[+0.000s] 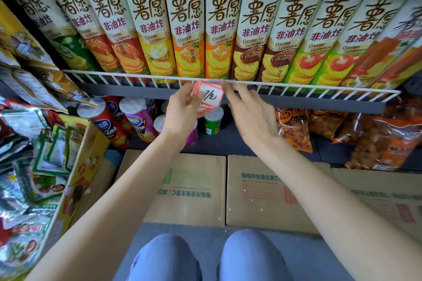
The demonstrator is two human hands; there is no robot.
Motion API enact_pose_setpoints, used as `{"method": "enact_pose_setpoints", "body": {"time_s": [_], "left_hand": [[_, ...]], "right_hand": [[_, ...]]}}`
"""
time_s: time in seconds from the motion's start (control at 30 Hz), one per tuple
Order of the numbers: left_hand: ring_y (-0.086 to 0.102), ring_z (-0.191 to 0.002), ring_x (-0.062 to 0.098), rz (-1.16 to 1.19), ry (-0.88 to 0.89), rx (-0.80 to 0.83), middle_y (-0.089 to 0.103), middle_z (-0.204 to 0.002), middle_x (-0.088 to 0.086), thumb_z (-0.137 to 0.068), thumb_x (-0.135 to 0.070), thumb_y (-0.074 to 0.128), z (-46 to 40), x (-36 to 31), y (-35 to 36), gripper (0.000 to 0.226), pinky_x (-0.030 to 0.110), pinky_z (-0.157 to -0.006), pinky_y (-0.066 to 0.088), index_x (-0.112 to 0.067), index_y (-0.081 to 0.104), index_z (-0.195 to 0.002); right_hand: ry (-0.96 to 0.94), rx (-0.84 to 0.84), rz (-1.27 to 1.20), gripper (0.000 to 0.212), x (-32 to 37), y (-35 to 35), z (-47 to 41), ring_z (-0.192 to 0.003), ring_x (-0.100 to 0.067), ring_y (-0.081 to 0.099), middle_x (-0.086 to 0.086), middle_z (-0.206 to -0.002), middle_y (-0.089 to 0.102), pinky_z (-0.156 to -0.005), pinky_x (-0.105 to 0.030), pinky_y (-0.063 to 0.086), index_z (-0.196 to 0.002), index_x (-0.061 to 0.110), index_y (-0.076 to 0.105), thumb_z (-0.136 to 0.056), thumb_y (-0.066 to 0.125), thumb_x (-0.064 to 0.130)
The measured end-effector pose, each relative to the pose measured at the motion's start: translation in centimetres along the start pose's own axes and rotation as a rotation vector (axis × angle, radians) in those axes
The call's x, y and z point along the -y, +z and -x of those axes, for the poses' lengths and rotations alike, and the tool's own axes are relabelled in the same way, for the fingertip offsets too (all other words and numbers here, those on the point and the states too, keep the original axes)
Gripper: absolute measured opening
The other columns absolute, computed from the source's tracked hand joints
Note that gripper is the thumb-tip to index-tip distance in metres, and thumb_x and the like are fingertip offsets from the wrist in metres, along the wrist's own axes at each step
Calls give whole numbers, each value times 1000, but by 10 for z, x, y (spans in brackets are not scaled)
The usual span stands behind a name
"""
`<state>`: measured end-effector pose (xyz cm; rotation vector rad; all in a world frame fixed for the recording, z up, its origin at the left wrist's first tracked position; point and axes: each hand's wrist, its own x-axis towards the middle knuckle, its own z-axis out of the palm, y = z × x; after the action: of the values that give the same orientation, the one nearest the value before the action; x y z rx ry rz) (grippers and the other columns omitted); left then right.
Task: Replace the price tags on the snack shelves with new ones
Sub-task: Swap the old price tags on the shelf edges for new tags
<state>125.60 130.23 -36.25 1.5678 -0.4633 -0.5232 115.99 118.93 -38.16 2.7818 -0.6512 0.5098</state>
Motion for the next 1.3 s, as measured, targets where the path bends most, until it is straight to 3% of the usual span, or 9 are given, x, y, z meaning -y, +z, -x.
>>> {"method": "enact_pose_setpoints", "body": {"time_s": [0.07,0.13,0.23,0.33,0.47,0.7,0.93,1.13,1.3], "left_hand": [[64,-90,17,10,-39,9,65,-99,9,-98,-9,45,4,-15,3,15,21,-72,57,-8,55,-110],[64,-89,17,14,-72,15,65,-96,6,-97,-9,46,9,-34,7,13,19,-70,57,-10,55,-107],[63,-82,13,43,-120,25,64,-89,2,-97,-9,45,19,-68,16,12,16,-66,55,-10,55,-105],[64,-83,16,70,-176,88,64,-91,6,-97,-9,46,34,-107,30,13,24,-75,57,-8,56,-105],[64,-86,15,104,-294,163,65,-90,3,-96,-8,47,58,-169,60,15,27,-79,57,-15,59,-91],[65,-71,2,50,-332,281,66,-84,0,-95,-13,51,103,-249,139,11,19,-67,57,-17,60,-88],[63,-79,12,41,-356,293,64,-88,2,-96,-13,49,151,-282,267,11,28,-75,58,-9,58,-103],[61,-84,21,65,-326,285,59,-92,13,-96,-13,51,191,-296,375,10,23,-65,57,-5,57,-97],[65,-79,12,69,-334,318,66,-86,6,-95,-12,52,203,-303,449,9,23,-68,58,-8,60,-94]], "right_hand": [[40,172,-298,55,-5,-13,-3,-101,-22,55,2,-130,48,-55,-32,46,-143,28,32,-93,51,15],[259,323,-870,35,-9,-46,-11,-103,-18,58,5,-130,51,-66,-31,53,-133,30,46,-99,41,28],[626,407,-1452,12,-19,-87,-19,-77,-11,62,12,-97,63,-45,-14,44,-96,29,61,-94,51,36],[653,267,-1323,8,-34,-128,-17,-66,-10,58,8,-71,62,-43,-6,35,-78,17,64,-81,70,21],[759,226,-1246,19,-68,-186,-10,-54,-7,55,5,-61,60,-54,-13,41,-66,17,60,-75,76,17],[805,191,-1070,16,-151,-268,29,-60,-7,54,2,-66,63,-57,-14,38,-74,6,68,-79,73,20],[768,184,-987,12,-275,-312,87,-61,-16,56,8,-60,58,-58,-31,43,-72,16,65,-83,67,14],[746,212,-1012,1,-385,-340,129,-62,-6,56,4,-69,63,-62,-22,43,-80,10,68,-80,68,9],[803,201,-1033,9,-459,-333,150,-65,-16,61,1,-72,64,-67,-39,54,-84,14,65,-81,66,5]]}}
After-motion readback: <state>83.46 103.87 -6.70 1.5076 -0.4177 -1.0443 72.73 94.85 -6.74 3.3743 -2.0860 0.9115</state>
